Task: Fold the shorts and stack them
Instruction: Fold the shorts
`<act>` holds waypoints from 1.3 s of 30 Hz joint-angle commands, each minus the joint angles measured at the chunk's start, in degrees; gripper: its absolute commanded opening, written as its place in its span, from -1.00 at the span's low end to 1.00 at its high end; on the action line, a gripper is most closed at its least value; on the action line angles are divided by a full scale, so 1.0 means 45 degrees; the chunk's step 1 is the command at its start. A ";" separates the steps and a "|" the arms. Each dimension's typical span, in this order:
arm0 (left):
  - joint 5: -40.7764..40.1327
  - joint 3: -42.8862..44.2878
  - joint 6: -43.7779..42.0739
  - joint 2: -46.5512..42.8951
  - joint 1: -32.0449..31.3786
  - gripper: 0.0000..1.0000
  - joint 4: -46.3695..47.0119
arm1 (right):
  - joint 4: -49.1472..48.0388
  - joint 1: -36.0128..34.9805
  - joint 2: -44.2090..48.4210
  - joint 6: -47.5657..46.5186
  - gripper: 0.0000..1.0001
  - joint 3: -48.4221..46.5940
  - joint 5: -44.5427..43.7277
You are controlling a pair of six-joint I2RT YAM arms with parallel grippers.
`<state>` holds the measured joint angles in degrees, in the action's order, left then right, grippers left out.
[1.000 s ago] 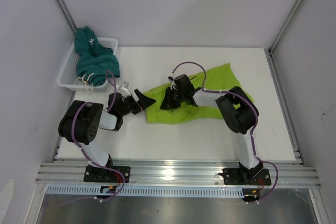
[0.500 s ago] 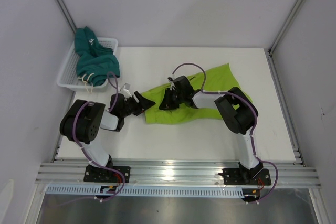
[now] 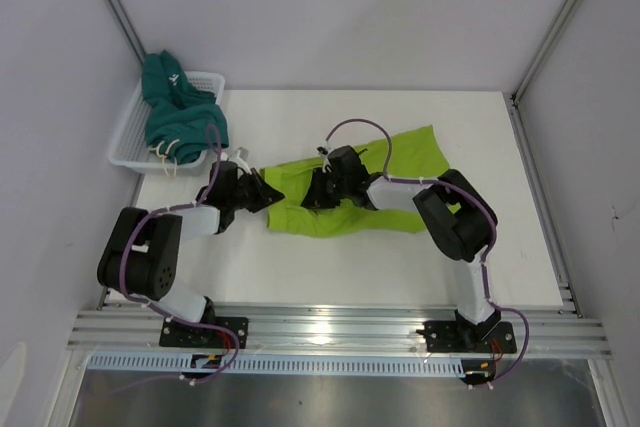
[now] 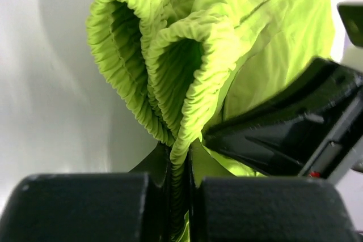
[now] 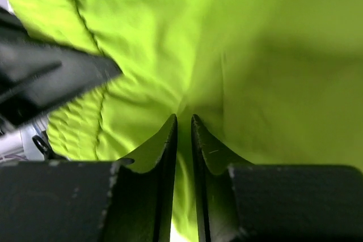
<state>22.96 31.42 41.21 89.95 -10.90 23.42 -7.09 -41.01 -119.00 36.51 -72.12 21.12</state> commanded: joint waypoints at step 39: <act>-0.3755 1.3702 -0.5544 0.1867 0.1308 -1.00 -1.6786 | 0.0659 -0.4183 0.0527 0.0108 -0.71 0.0871 -0.5809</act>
<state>7.79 89.41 19.00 99.74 -4.64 -47.55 -5.91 -56.05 -113.84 35.20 -66.63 -5.63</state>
